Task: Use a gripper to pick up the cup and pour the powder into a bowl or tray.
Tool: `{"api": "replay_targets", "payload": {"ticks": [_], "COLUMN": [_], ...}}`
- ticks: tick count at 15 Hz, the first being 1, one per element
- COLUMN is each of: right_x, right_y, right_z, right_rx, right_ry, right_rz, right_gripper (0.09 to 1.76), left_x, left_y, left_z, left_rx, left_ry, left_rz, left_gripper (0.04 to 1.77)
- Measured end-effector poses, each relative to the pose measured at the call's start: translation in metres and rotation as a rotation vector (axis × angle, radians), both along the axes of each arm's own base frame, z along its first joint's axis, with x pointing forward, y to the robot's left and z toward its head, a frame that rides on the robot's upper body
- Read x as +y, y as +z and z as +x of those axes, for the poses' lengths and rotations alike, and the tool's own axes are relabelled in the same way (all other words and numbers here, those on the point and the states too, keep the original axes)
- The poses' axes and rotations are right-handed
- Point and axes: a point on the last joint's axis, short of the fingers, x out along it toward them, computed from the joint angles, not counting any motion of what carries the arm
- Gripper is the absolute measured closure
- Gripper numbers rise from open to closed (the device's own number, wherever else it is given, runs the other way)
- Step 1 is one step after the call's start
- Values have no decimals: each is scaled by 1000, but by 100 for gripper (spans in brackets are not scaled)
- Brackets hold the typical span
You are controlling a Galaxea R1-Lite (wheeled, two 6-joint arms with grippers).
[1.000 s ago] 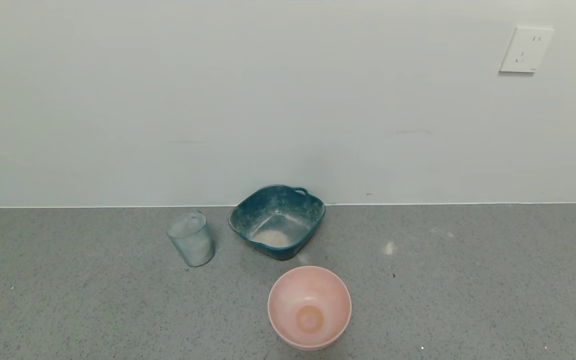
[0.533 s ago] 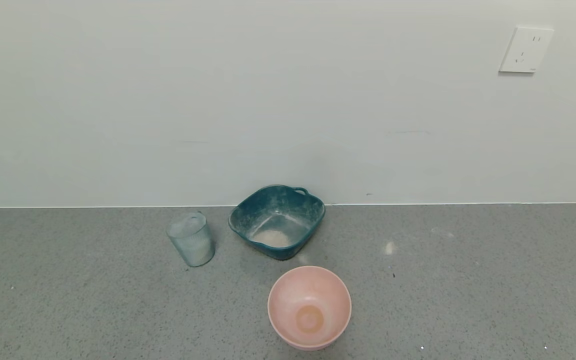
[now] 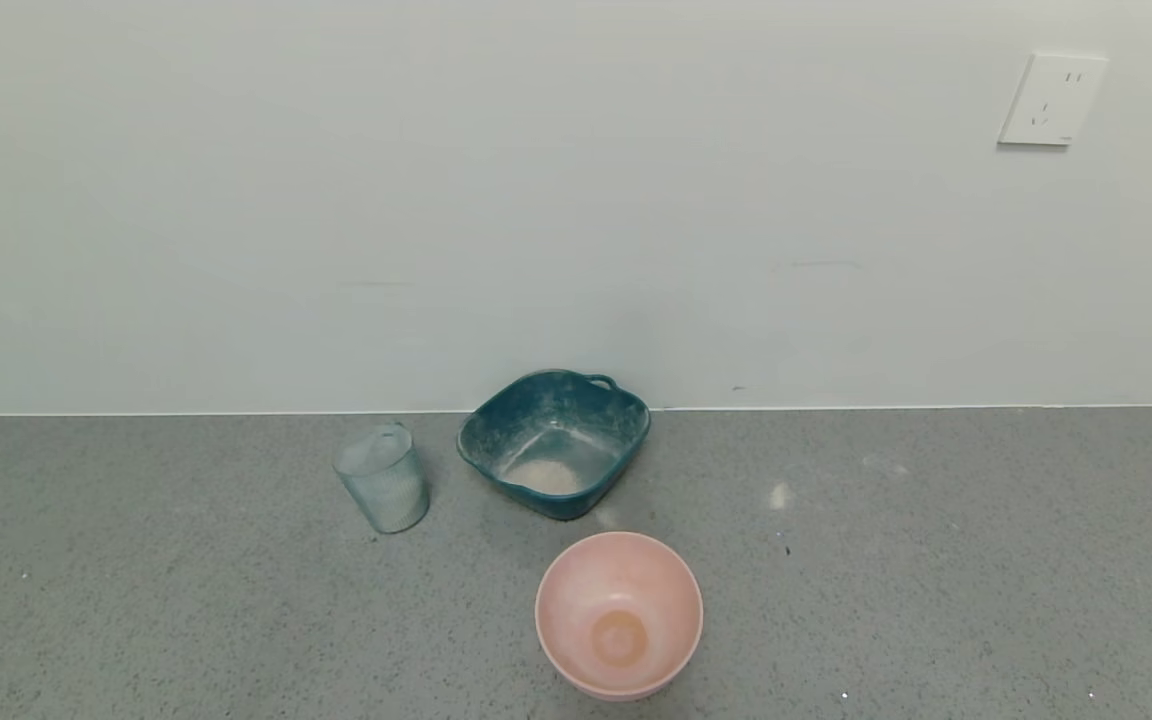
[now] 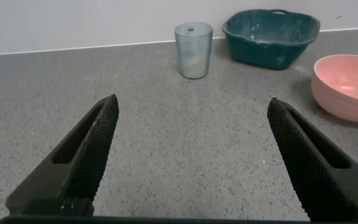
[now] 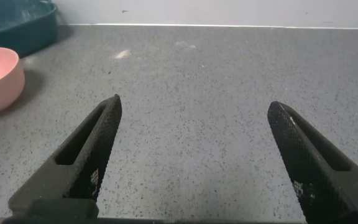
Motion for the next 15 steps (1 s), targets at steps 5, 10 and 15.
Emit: {"api": "replay_targets", "payload": {"ticks": [5,10,15], "right_x": [0,0,0], "right_y": [0,0,0], "right_z": [0,0,0], "right_rx": [0,0,0], "right_ry": [0,0,-1], "right_rz": [1,1,0], "right_gripper": [14,14,14], "left_x": [0,0,0], "left_y": [-6,-6,-6], "left_z": [0,0,0], "left_rx": [57,55,54], "left_ry": [13,14,13], "left_rz": [-29,-47,-44], "left_gripper": [9,9,9]}}
